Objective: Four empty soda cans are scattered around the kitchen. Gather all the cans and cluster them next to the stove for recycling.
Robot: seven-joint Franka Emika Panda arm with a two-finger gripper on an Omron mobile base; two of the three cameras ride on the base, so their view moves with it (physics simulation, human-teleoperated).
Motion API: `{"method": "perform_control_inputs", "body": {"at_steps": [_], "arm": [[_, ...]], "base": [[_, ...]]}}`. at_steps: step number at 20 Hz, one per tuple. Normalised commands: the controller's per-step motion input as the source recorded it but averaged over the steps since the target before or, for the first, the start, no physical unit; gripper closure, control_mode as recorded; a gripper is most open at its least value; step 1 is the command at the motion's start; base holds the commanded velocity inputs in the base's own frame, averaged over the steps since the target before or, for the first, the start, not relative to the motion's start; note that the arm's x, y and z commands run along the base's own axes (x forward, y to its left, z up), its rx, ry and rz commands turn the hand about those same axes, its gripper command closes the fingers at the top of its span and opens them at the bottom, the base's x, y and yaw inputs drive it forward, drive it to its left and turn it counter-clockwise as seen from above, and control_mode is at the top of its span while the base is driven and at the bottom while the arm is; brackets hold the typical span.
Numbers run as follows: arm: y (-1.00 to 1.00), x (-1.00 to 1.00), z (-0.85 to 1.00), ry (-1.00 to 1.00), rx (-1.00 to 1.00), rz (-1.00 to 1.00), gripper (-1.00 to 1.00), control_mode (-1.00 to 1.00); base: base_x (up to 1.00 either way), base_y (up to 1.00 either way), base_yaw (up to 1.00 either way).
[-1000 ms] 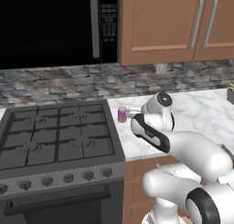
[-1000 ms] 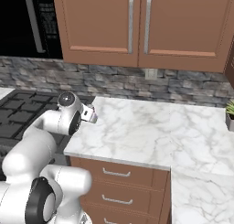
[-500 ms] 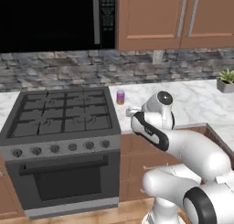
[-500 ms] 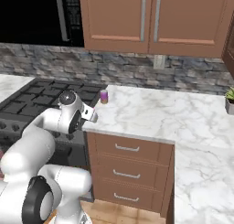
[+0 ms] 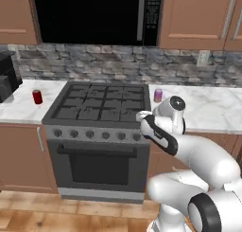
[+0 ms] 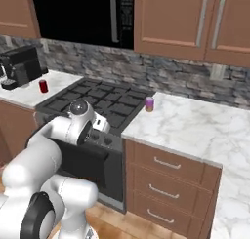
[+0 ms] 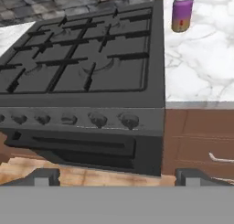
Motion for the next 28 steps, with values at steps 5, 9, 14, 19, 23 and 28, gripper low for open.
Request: {"method": "perform_control_inputs", "body": {"at_steps": [5,9,14,19,23,28], "arm": [[0.0,0.0,0.0,0.0,0.0,0.0,-1.0,1.0],[0.0,0.0,0.0,0.0,0.0,0.0,-1.0,1.0],[0.0,0.0,0.0,0.0,0.0,0.0,-1.0,1.0],[0.0,0.0,0.0,0.0,0.0,0.0,-1.0,1.0],[0.0,0.0,0.0,0.0,0.0,0.0,-1.0,1.0],[0.0,0.0,0.0,0.0,0.0,0.0,-1.0,1.0]], "base": [[-0.01,0.42,0.55],[-0.02,0.55,0.5],[-0.02,0.93,0.36],[0.0,1.0,0.36],[0.0,1.0,0.34],[0.0,1.0,0.43]]}}
